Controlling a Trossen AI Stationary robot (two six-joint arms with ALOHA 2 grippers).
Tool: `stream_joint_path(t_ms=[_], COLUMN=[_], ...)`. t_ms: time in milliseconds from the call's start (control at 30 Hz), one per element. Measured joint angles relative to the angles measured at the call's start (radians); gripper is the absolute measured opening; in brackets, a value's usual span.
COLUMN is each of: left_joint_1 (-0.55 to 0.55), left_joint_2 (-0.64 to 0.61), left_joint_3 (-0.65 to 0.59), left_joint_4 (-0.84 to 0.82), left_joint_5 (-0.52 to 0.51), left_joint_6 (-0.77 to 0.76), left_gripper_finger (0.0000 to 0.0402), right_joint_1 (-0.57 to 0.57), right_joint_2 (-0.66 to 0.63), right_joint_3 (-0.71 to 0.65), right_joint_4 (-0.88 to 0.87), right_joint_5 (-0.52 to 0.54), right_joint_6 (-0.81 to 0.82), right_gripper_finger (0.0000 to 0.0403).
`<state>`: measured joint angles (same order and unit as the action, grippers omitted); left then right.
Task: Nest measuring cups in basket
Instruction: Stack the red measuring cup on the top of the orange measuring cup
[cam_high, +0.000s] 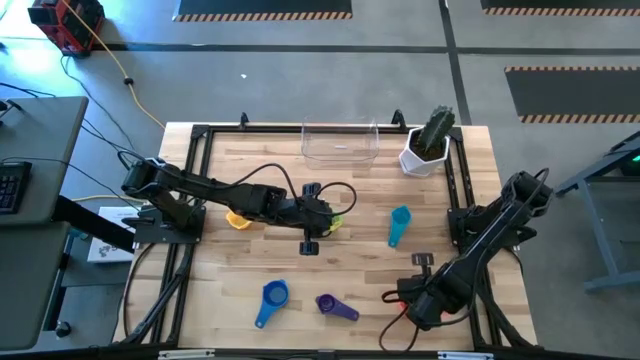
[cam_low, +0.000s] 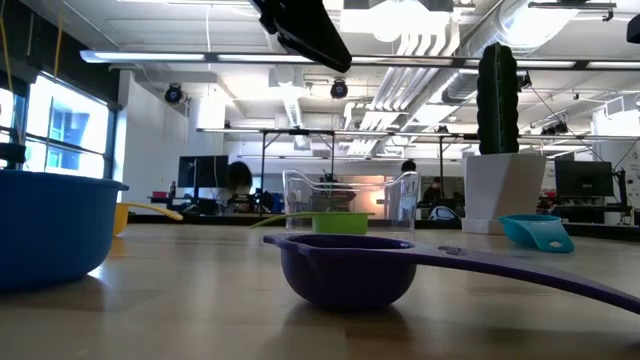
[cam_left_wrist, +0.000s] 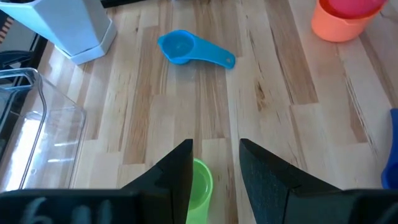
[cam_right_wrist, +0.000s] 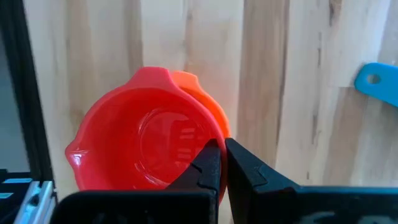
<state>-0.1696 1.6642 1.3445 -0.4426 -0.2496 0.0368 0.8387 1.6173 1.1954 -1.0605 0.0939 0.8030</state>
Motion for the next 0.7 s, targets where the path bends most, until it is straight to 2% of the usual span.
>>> stream_joint_path(t_ms=[700], left_joint_1=[0.0], left_joint_2=[0.0], left_joint_3=[0.0], left_joint_4=[-0.001], left_joint_5=[0.0], left_joint_6=[0.0], left_gripper_finger=[0.012], right_joint_1=[-0.001], right_joint_2=[0.0], right_joint_3=[0.0], right_joint_4=[0.007], right_joint_5=[-0.023], right_joint_6=[0.007], right_gripper_finger=[0.0001])
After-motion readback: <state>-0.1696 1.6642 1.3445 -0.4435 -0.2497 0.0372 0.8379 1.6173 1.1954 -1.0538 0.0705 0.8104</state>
